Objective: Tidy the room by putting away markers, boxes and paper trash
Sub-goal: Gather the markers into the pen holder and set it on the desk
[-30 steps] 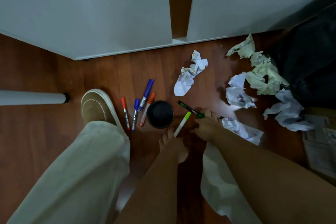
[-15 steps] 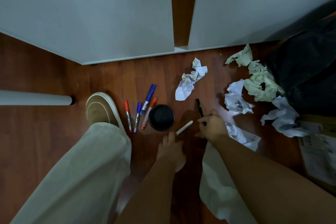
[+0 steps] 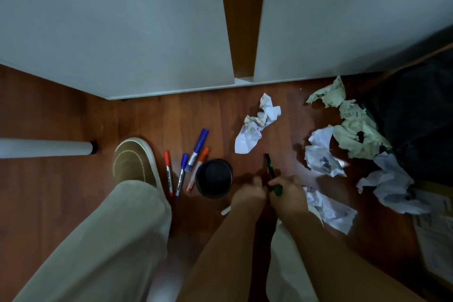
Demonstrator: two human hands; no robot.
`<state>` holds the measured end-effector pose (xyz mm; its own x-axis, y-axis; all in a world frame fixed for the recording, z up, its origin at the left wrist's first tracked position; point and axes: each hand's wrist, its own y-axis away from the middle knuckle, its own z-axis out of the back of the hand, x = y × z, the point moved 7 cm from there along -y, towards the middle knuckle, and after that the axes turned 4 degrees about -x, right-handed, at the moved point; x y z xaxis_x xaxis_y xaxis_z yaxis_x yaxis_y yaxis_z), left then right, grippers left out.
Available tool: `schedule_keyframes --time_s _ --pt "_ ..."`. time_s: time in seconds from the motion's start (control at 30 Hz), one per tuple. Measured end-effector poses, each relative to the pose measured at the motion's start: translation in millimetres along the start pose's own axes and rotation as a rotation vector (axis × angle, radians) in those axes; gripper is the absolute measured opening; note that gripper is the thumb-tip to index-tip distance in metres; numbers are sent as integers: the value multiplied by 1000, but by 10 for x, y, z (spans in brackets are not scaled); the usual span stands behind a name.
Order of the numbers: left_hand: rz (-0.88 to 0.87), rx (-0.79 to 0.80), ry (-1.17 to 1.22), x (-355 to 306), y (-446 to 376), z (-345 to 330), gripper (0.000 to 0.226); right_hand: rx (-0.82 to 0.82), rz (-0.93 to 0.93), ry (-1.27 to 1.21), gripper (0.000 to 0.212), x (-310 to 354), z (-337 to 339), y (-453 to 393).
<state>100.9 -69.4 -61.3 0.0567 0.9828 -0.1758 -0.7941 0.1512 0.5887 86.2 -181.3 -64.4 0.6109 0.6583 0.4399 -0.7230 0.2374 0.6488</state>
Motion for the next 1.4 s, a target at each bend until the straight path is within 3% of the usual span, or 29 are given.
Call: schedule_keyframes --time_s 0.1,0.2,0.37,0.53,0.63,0.7,0.83,0.9,1.03,1.4 --pt "-189 119 -115 -69 37 -124 42 -73 2 -63 27 20 110 45" --pt "-153 326 -78 39 108 -247 52 -132 19 -121 25 42 252 44" --pt "-134 177 13 34 323 60 48 -229 -3 -179 23 126 548 149" --pt "-38 236 97 97 599 350 37 -258 -4 -357 23 594 838 275" --pt "48 268 288 239 797 517 15 -241 57 -484 20 925 928 386" --pt "85 161 406 382 964 714 8 -201 100 -467 17 1064 918 419" --pt "153 -316 604 821 1386 1242 12 -62 116 -522 17 1195 746 469" --pt "216 -423 606 1041 1470 1387 10 11 108 -489 17 1195 634 496" --pt "257 -478 639 1262 1418 1484 9 81 91 -386 20 1095 430 504" --pt "298 -353 663 1317 1071 1172 16 85 13 -383 28 983 -17 470"
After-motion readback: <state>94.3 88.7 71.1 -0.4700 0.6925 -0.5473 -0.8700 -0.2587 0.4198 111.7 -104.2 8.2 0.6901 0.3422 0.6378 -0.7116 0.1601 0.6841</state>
